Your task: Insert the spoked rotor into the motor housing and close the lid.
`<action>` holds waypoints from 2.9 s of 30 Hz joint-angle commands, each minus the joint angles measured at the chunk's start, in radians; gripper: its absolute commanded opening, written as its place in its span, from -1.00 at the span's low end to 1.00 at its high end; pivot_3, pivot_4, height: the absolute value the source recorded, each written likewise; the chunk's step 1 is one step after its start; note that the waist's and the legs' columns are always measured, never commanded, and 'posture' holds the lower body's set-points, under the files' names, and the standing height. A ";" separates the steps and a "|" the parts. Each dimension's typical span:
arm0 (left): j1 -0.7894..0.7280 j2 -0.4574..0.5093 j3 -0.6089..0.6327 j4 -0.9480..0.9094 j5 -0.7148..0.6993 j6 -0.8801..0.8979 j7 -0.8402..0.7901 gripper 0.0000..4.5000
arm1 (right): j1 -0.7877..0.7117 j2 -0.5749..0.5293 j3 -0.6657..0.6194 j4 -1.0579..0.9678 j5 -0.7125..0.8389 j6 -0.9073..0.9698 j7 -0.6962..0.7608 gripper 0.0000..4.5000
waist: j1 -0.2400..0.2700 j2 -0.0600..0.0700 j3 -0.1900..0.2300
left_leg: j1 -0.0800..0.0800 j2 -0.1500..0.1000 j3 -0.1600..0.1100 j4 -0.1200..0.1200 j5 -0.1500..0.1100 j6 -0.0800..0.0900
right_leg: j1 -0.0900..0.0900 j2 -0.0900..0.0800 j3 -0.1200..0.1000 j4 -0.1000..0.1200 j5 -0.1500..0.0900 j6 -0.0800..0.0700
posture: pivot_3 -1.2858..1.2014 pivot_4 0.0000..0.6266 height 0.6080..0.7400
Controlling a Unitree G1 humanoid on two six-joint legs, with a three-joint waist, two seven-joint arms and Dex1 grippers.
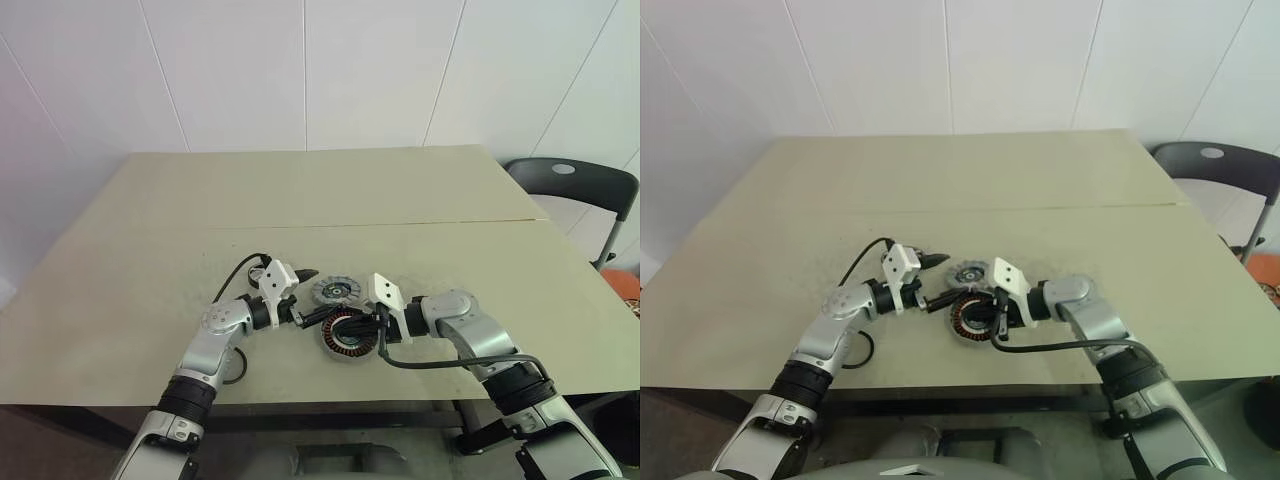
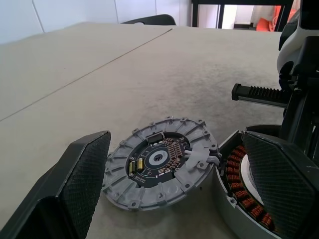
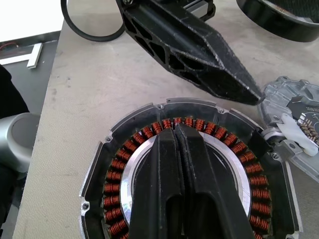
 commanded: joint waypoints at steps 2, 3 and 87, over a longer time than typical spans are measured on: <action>-0.022 0.000 -0.001 -0.013 0.006 -0.012 -0.002 1.00 | 0.001 0.001 -0.059 0.000 0.067 0.058 0.013 -0.98 | 0.001 0.000 0.000 | 0.000 0.000 0.000 0.000 0.000 0.000 | 0.000 0.000 0.000 0.001 0.000 0.000 | 0.03 -1.00 1.00; -0.022 0.000 -0.001 -0.012 0.007 -0.012 -0.002 1.00 | 0.004 0.005 -0.078 -0.021 0.116 0.092 0.037 -0.98 | 0.002 0.000 0.000 | 0.000 0.000 0.000 0.000 0.000 0.000 | 0.000 0.000 0.000 0.001 0.000 0.000 | 0.03 -1.00 1.00; -0.011 0.008 -0.004 -0.013 0.012 -0.006 -0.025 1.00 | 0.020 -0.039 -0.023 0.017 -0.028 0.009 -0.032 -0.98 | 0.000 0.000 0.000 | -0.001 0.000 0.001 -0.003 0.001 0.002 | -0.003 0.000 0.001 -0.001 0.000 0.001 | 0.03 -1.00 1.00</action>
